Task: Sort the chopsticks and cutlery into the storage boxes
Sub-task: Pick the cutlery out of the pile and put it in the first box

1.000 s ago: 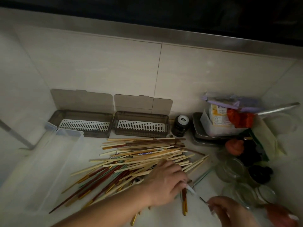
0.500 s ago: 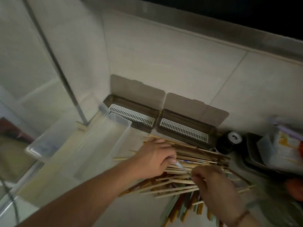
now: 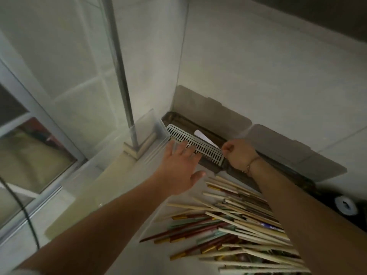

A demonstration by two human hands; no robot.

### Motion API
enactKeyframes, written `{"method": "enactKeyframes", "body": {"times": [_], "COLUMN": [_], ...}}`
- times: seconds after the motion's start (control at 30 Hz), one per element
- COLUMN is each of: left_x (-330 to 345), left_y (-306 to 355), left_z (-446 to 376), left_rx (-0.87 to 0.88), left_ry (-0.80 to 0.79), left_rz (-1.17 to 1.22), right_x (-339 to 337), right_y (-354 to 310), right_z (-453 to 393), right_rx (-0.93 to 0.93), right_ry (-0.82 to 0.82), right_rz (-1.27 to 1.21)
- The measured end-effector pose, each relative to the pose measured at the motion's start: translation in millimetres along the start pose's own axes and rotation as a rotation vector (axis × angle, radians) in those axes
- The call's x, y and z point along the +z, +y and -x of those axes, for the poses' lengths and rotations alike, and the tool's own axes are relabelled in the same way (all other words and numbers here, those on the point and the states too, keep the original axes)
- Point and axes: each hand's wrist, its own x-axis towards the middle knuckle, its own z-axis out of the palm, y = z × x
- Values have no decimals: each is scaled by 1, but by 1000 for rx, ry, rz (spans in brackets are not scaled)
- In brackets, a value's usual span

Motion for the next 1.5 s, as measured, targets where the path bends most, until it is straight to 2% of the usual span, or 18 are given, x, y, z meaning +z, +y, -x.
{"method": "enactKeyframes", "body": {"times": [0.1, 0.43, 0.57, 0.67, 0.77, 0.9, 0.97, 1.03, 1.1, 1.17, 1.2, 1.27, 1.33, 1.5], "left_x": [10, 6, -3, -4, 0, 0, 3, 10, 23, 38, 46, 58, 69, 82], "left_y": [-4, -1, 9, 17, 23, 32, 41, 51, 62, 76, 84, 99, 112, 132], "left_z": [-3, -14, -19, -22, -21, -15, -7, 5, 21, 38, 47, 62, 74, 89], "left_rx": [-14, -58, -169, -223, -224, -200, -156, -34, 130, 294, 377, 504, 556, 524], "left_ry": [22, 21, 0, -3, -8, -24, -27, 75, 185, 182, 150, 78, 34, -68], "left_rz": [9, 44, 153, 139, 83, 26, 67, 164, 244, 308, 320, 316, 290, 230], "right_x": [16, 57, 67, 70, 68, 55, 45, 32, 22, 22, 26, 44, 68, 120], "right_y": [-9, -22, -20, -15, -8, -2, 2, 7, 20, 47, 64, 94, 122, 172], "right_z": [-31, -79, -87, -91, -90, -73, -55, -28, 10, 53, 76, 124, 172, 256], "right_rx": [55, 18, -3, -22, -50, -150, -205, -245, -288, -331, -347, -331, -257, -116], "right_ry": [-69, -197, -189, -194, -108, -117, -67, 45, 245, 445, 487, 479, 436, 523], "right_rz": [-96, 131, 85, 66, -9, -92, -172, -263, -288, -231, -203, -152, -76, 167]}}
